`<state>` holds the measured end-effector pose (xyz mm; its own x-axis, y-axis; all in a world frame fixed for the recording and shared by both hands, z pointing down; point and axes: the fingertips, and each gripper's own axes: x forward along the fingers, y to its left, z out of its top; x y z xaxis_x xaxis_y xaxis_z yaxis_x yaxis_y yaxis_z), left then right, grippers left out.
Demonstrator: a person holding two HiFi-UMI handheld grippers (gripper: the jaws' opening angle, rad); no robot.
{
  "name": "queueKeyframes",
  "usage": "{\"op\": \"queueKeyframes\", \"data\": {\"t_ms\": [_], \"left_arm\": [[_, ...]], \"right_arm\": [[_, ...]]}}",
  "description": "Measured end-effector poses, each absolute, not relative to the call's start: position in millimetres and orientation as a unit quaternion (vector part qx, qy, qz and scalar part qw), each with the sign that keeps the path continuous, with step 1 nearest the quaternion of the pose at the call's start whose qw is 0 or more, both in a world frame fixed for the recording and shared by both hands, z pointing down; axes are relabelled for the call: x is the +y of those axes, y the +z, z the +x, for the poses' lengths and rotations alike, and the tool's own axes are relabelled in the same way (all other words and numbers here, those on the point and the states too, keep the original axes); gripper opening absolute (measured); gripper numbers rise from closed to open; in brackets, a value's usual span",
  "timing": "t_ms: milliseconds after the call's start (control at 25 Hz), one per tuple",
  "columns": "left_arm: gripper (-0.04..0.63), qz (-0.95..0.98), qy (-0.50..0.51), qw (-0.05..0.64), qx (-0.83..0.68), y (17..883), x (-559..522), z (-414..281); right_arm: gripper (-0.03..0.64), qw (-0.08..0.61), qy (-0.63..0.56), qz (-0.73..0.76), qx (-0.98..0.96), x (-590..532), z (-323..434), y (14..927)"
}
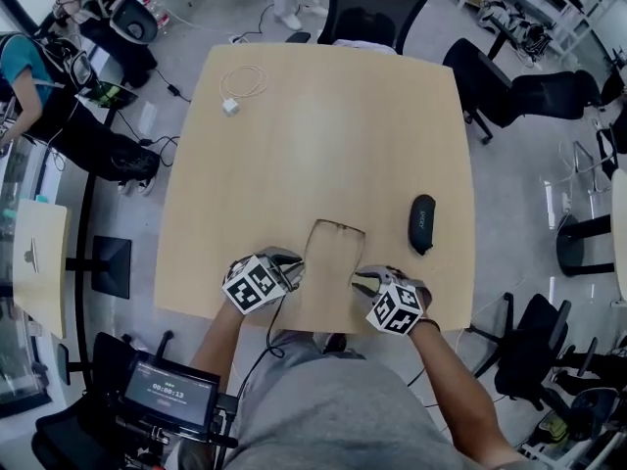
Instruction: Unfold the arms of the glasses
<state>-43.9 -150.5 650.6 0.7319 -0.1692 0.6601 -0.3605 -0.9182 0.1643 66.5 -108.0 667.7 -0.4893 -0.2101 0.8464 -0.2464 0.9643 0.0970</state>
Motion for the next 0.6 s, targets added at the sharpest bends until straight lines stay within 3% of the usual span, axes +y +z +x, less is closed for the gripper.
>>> {"op": "queueKeyframes", "data": {"t_ms": [160, 320, 600], "left_arm": [[0.023, 0.938, 0.264, 0.125, -0.185, 586.0, -144.8, -31.2], [0.023, 0.953, 0.185, 0.099, -0.220, 519.3, -126.7, -24.7], [0.023, 0.960, 0.041, 0.064, -0.270, 409.8, -67.4, -28.9]], "right_arm": [[0.081, 0.386, 0.041, 0.204, -0.899, -109.5, 67.3, 606.0], [0.008, 0.268, 0.078, 0.263, -0.923, -99.7, 66.2, 528.3], [0.008, 0.159, 0.038, 0.291, -0.943, -49.0, 75.3, 417.5]]}}
